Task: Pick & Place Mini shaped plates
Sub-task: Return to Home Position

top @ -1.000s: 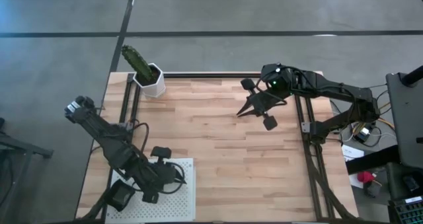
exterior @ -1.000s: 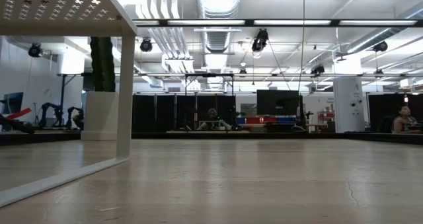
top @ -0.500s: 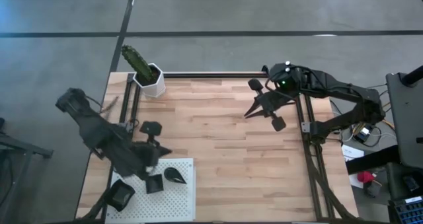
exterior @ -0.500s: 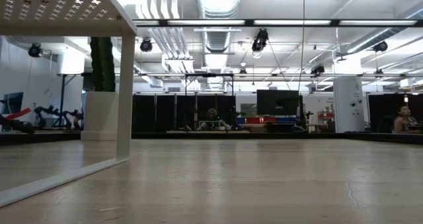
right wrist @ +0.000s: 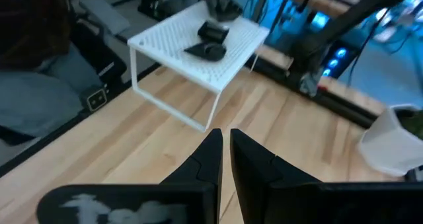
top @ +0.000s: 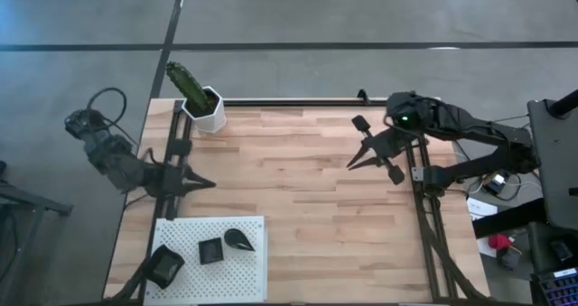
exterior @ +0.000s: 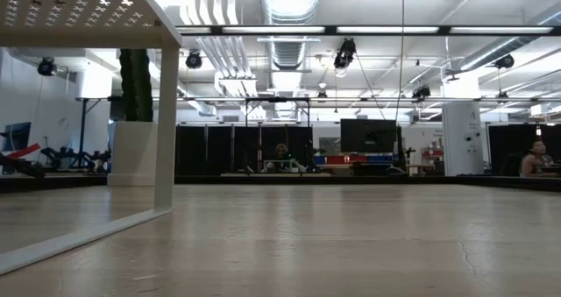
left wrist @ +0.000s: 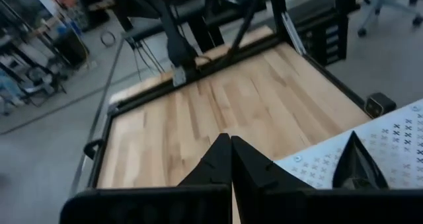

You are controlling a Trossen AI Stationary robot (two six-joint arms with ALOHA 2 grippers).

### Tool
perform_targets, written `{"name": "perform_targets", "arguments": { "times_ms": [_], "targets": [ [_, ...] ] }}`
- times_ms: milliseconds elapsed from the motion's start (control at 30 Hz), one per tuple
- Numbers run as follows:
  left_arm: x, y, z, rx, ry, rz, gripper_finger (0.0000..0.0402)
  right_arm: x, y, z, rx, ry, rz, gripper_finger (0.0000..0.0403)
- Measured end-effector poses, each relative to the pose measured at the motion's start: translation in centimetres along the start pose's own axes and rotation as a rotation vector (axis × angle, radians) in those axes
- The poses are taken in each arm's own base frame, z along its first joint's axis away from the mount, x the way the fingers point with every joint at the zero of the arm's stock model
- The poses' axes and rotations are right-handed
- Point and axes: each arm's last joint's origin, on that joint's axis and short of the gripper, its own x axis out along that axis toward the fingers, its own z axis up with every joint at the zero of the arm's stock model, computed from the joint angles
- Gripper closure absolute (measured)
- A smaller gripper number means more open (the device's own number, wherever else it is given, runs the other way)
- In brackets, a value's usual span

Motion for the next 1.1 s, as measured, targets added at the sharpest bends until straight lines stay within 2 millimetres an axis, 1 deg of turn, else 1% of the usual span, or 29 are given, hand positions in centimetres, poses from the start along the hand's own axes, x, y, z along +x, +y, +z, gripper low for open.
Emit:
{"name": "perform_targets", "arguments": {
  "times_ms": [200,267,500,633,767,867,1100],
  "targets": [
    [-1.6,0.8,-2.3,-0.019,-0.106,0.020,0.0401,-1.7,1.5,-0.8,0.000,-0.101,-0.087,0.0376],
    [-2.1,1.0,-3.1,-0.032,-0.122,0.023,0.0401,-2.3,2.0,-1.1,0.005,-0.135,-0.144,0.0376],
    [-3.8,2.0,-5.5,-0.088,-0.176,0.062,0.0401,-3.8,3.9,-3.4,0.068,-0.205,-0.300,0.0376],
    [-5.0,2.6,-6.2,-0.134,-0.239,0.077,0.0401,-4.5,5.0,-4.7,0.079,-0.255,-0.319,0.0376],
    [-5.5,2.8,-7.2,-0.139,-0.262,0.074,0.0401,-5.0,5.9,-5.7,0.067,-0.303,-0.338,0.0376],
    [-6.1,3.2,-7.8,-0.154,-0.289,0.079,0.0401,-5.5,6.5,-6.3,0.070,-0.335,-0.391,0.0376],
    [-6.5,3.3,-9.0,-0.147,-0.311,0.085,0.0401,-6.6,7.5,-7.7,0.119,-0.368,-0.503,0.0376]
  ]
}}
